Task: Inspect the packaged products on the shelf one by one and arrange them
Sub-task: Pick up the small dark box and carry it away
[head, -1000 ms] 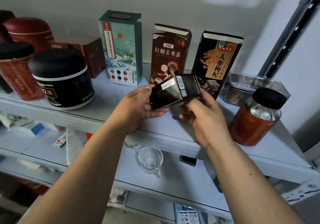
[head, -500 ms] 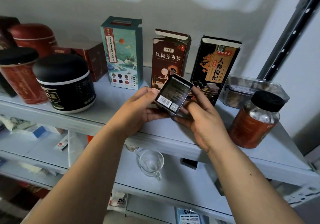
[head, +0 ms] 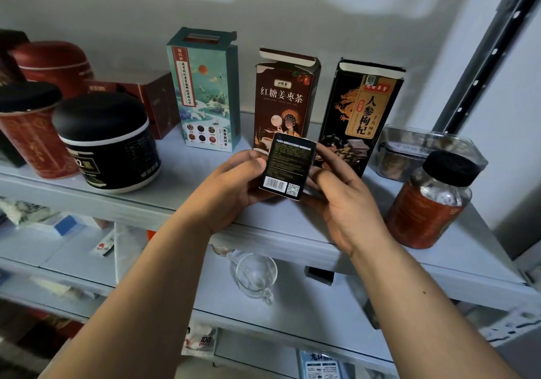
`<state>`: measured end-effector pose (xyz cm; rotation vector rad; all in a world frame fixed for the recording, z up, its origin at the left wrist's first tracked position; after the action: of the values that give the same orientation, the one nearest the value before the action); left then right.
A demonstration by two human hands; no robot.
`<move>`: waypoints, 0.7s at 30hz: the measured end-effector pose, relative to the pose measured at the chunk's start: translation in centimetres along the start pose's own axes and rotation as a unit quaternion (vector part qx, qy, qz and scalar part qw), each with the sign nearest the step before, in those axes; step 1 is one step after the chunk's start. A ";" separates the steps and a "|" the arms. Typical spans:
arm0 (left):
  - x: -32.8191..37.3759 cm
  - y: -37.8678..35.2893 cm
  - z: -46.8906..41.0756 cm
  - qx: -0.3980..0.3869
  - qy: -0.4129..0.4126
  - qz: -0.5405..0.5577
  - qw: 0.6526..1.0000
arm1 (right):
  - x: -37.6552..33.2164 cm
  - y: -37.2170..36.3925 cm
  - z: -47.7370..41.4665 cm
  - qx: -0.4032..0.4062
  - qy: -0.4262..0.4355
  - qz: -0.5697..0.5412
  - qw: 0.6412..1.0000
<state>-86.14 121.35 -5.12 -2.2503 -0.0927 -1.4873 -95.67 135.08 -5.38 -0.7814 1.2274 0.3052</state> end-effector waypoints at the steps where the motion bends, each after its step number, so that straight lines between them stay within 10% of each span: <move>1: 0.0 -0.1 0.0 0.004 0.010 0.014 1.000 | 0.0 0.0 0.0 -0.003 0.002 0.002 1.000; 21: -0.1 0.6 -0.3 0.133 0.017 -0.004 0.991 | 0.5 1.0 -0.5 0.047 0.008 -0.002 0.999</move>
<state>-86.22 120.68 -5.30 -2.0131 -0.2747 -1.4247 -96.49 135.35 -6.31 -0.7059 1.2471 0.2362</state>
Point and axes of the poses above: each hand's wrist, its own z-axis away from the middle knuckle, its own y-axis out of the back of the hand, x = y × z, the point moved 5 cm from there along -z, towards the middle knuckle, and after that the axes turned 12 degrees about -y, right-handed, at the moved point
